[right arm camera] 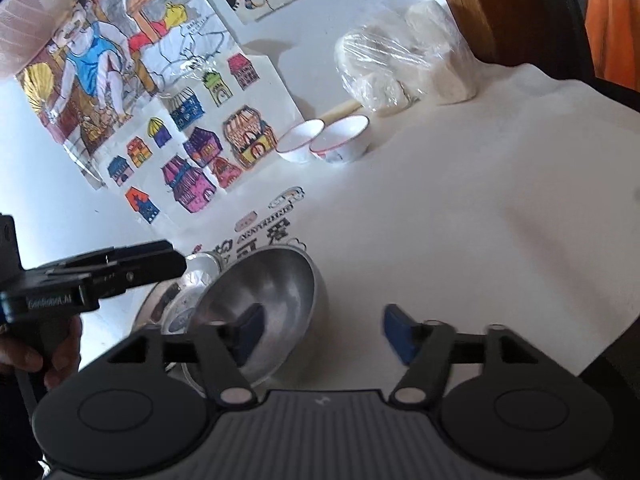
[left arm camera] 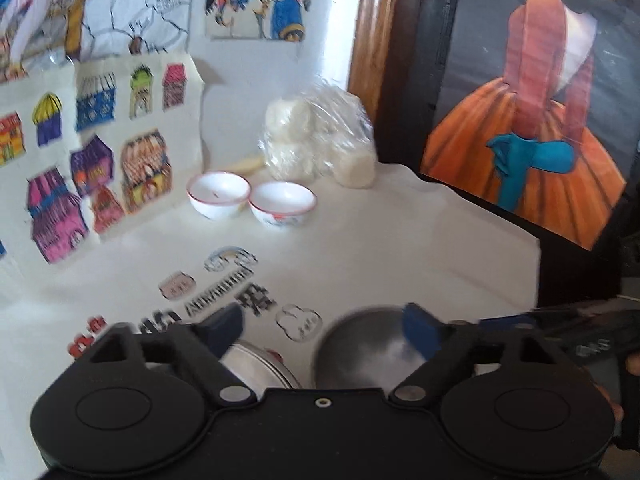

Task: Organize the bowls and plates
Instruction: 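Lower the steel bowl onto the plate stack and open both grippers, then move both grippers toward the small white red-rimmed bowls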

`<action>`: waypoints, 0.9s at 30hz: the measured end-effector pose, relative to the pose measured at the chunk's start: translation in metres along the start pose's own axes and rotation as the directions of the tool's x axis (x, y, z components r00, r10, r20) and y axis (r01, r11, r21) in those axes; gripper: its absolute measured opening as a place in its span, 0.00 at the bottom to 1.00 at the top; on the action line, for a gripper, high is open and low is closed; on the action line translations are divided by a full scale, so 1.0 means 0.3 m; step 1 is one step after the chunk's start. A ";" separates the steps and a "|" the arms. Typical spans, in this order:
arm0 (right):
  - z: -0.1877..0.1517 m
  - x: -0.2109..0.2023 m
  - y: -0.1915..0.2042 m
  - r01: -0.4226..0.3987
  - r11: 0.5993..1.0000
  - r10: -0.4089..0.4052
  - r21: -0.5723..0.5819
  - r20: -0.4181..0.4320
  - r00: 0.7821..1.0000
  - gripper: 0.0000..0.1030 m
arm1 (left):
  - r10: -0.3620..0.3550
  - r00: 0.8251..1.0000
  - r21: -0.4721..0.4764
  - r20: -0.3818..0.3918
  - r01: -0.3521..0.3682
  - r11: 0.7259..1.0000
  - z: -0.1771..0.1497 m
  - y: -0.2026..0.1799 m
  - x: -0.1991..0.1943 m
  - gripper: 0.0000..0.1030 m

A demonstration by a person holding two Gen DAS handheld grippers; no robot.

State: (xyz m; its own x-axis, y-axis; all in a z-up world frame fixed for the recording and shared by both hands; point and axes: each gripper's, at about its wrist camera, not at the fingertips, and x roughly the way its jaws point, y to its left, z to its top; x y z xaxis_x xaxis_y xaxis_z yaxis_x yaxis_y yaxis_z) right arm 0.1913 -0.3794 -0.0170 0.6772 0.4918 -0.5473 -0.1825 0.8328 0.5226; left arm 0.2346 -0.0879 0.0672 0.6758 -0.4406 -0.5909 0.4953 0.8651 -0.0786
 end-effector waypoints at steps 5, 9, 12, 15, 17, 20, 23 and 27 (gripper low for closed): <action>0.029 -0.009 -0.003 0.007 1.000 -0.007 -0.004 0.063 0.998 1.00 | 0.104 0.995 0.032 0.004 -0.104 0.994 0.036 -0.017 0.030 0.99; 0.052 0.004 -0.019 0.051 0.999 -0.051 0.002 0.083 0.995 1.00 | 0.112 0.993 0.028 -0.032 -0.111 0.993 0.048 0.001 0.059 0.99; 0.057 0.029 -0.025 0.073 0.997 -0.073 0.001 0.081 0.994 1.00 | 0.110 0.993 0.012 -0.045 -0.110 0.994 0.057 0.028 0.077 0.99; 0.069 0.060 -0.038 0.084 0.996 -0.084 0.005 0.067 0.994 1.00 | 0.135 0.990 -0.004 -0.042 -0.136 0.991 0.074 0.055 0.096 0.99; 0.078 0.082 -0.047 0.088 0.996 -0.089 0.009 0.060 0.994 1.00 | 0.134 0.990 -0.026 -0.043 -0.135 0.991 0.084 0.078 0.115 0.99; 0.079 0.125 -0.061 0.107 0.994 -0.107 0.000 0.037 0.994 1.00 | 0.131 0.990 -0.052 -0.047 -0.134 0.990 0.087 0.110 0.154 0.99; 0.085 0.154 -0.062 0.105 0.994 -0.104 -0.036 0.031 0.994 1.00 | 0.135 0.989 -0.094 -0.056 -0.139 0.986 0.099 0.147 0.204 0.99; 0.127 0.172 -0.051 0.130 0.988 -0.125 -0.087 0.062 0.990 1.00 | 0.137 0.989 -0.178 -0.060 -0.145 0.973 0.121 0.199 0.270 0.99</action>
State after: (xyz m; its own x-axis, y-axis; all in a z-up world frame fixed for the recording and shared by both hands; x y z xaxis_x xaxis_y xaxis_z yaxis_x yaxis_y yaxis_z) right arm 0.2561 -0.3764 -0.0284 0.7377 0.3670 -0.5667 -0.1543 0.9088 0.3877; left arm 0.3385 -0.0806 0.0438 0.7034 -0.3032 -0.6429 0.2869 0.9486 -0.1336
